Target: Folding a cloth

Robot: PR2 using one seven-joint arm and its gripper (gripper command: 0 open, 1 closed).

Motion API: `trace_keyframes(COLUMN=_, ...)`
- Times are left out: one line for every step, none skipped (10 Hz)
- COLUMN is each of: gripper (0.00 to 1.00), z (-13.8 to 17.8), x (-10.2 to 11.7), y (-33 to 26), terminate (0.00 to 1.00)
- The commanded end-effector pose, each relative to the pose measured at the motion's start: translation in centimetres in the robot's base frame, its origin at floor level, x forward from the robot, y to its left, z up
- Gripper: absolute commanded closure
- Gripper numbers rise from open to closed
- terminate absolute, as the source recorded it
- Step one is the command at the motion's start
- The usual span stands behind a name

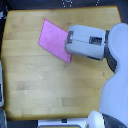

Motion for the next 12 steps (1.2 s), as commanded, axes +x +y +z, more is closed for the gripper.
trace_keyframes(gripper=1.00, z=1.0, x=0.7, y=-0.3, terminate=0.00)
trace_keyframes(gripper=1.00, z=2.2, x=0.9, y=-0.7, terminate=0.00)
trace_keyframes(gripper=1.00, z=2.6, x=1.0, y=-0.9, terminate=0.00)
trace_keyframes(gripper=1.00, z=3.6, x=1.1, y=-1.0, terminate=0.00)
trace_keyframes(gripper=1.00, z=5.2, x=1.5, y=-1.0, terminate=0.00)
trace_keyframes(gripper=1.00, z=5.6, x=1.8, y=-0.9, terminate=0.00)
trace_keyframes(gripper=1.00, z=7.3, x=2.7, y=-0.2, terminate=0.00)
trace_keyframes(gripper=1.00, z=7.7, x=3.0, y=0.1, terminate=0.00)
trace_keyframes(gripper=1.00, z=8.6, x=3.8, y=1.4, terminate=0.00)
trace_keyframes(gripper=1.00, z=8.8, x=3.9, y=1.7, terminate=0.00)
trace_keyframes(gripper=1.00, z=9.3, x=4.9, y=3.0, terminate=0.00)
trace_keyframes(gripper=1.00, z=9.6, x=5.9, y=4.8, terminate=0.00)
